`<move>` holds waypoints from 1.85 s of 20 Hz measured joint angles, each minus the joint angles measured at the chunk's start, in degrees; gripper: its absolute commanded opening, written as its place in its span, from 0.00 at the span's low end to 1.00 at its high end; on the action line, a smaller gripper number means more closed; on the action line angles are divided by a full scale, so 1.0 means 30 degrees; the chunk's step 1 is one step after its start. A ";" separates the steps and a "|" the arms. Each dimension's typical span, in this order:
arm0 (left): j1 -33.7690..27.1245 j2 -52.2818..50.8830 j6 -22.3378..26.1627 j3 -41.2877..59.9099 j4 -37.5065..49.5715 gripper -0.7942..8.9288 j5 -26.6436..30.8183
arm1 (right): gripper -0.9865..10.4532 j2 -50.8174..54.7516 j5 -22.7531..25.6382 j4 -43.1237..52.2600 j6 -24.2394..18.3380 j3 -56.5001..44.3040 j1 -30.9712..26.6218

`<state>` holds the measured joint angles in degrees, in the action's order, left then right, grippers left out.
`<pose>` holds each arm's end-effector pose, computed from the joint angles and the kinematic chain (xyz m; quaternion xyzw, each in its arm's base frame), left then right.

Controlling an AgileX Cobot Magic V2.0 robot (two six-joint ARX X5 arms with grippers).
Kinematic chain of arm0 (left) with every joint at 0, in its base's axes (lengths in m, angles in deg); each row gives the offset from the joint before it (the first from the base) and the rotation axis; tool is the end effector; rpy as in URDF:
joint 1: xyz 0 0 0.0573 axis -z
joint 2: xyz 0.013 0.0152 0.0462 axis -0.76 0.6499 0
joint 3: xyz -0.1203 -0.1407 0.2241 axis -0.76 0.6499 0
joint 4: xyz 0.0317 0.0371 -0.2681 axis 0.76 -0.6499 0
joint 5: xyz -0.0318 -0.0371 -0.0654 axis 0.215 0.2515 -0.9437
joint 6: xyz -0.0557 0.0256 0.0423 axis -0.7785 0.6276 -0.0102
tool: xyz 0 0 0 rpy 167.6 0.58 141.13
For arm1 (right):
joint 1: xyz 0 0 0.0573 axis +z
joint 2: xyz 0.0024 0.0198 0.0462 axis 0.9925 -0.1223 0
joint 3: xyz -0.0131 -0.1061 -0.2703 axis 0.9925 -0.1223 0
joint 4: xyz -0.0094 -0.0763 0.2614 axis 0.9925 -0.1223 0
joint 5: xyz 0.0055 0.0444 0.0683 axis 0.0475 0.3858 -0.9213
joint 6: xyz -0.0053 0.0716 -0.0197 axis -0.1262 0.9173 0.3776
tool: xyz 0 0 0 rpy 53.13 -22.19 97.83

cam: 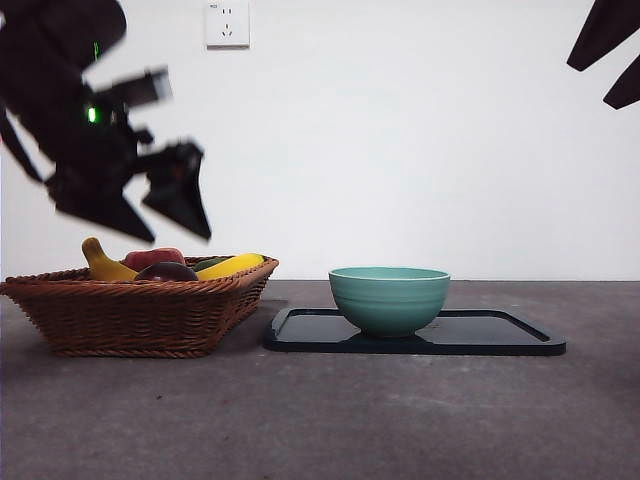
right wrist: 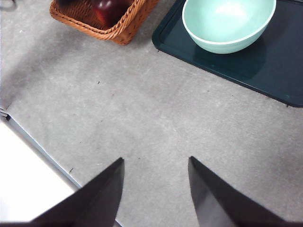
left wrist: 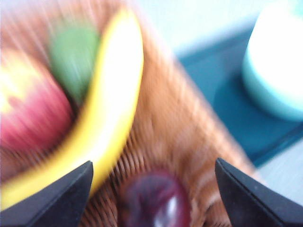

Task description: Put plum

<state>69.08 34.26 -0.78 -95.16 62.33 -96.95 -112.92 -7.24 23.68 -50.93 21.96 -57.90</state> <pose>0.3279 -0.1263 0.2286 0.0796 0.3067 -0.2485 0.9153 0.1387 0.0882 0.2938 0.0454 0.4017 0.3352 0.8510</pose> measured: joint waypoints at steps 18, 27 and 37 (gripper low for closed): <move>0.0510 -1.1759 -0.1362 -0.0007 -1.2983 0.50 -0.8247 | 0.27 0.0000 0.0000 0.0066 0.0007 0.0000 0.0000; 0.0525 -1.1846 -0.1297 -0.0007 -1.3806 0.50 -0.8524 | 0.27 0.0000 0.0000 0.0066 0.0015 0.0000 0.0000; 0.0525 -1.1846 -0.1297 -0.0007 -1.3806 0.50 -0.8524 | 0.30 -0.1705 0.1435 0.2951 0.3286 0.0911 -0.0663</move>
<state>70.65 -1.28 -4.67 -95.18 20.91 -122.52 -118.03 -2.93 32.53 -41.07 24.69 -59.88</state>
